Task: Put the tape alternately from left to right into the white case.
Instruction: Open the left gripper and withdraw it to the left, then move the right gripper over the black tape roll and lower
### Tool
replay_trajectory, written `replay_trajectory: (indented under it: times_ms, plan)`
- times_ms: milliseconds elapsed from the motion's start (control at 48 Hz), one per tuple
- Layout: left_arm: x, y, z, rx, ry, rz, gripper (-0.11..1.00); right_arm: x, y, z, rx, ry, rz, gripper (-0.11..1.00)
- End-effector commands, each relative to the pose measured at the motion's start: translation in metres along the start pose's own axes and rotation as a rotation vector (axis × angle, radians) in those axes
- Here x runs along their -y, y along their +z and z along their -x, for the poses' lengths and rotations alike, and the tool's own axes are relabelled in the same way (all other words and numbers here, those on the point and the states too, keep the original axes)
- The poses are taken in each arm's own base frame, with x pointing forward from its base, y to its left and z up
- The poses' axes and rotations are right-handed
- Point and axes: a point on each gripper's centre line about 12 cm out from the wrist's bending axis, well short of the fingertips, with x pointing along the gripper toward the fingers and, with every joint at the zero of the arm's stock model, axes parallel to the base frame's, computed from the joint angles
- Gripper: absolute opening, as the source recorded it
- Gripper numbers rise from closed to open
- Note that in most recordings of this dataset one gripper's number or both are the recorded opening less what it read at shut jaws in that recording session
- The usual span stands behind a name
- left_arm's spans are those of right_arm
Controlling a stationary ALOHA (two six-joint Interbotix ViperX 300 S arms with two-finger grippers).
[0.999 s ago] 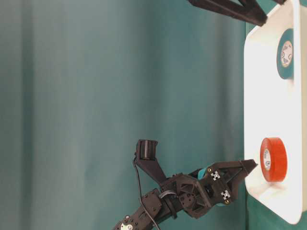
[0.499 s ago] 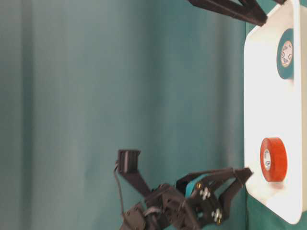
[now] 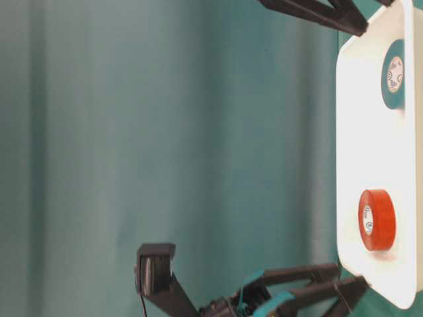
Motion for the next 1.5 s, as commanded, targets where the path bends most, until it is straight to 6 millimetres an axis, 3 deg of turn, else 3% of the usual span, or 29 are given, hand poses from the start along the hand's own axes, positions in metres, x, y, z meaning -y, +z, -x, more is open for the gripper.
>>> replay_trajectory:
  times_ms: [0, 583, 1186, 1478]
  plan:
    - [0.01, 0.004, 0.009, 0.035, -0.015, 0.001, 0.69, -0.003, 0.011, 0.001, 0.037, 0.011, 0.002, 0.79]
    - [0.074, -0.003, 0.027, 0.17, -0.141, -0.032, 0.69, -0.003, 0.012, 0.001, 0.037, 0.01, 0.0, 0.79]
    - [0.08, -0.004, 0.027, 0.194, -0.152, -0.045, 0.69, -0.004, 0.01, 0.001, 0.033, 0.013, -0.013, 0.79]
    - [0.08, -0.005, 0.025, 0.188, -0.151, -0.044, 0.69, -0.021, 0.009, -0.002, 0.022, 0.057, -0.035, 0.79]
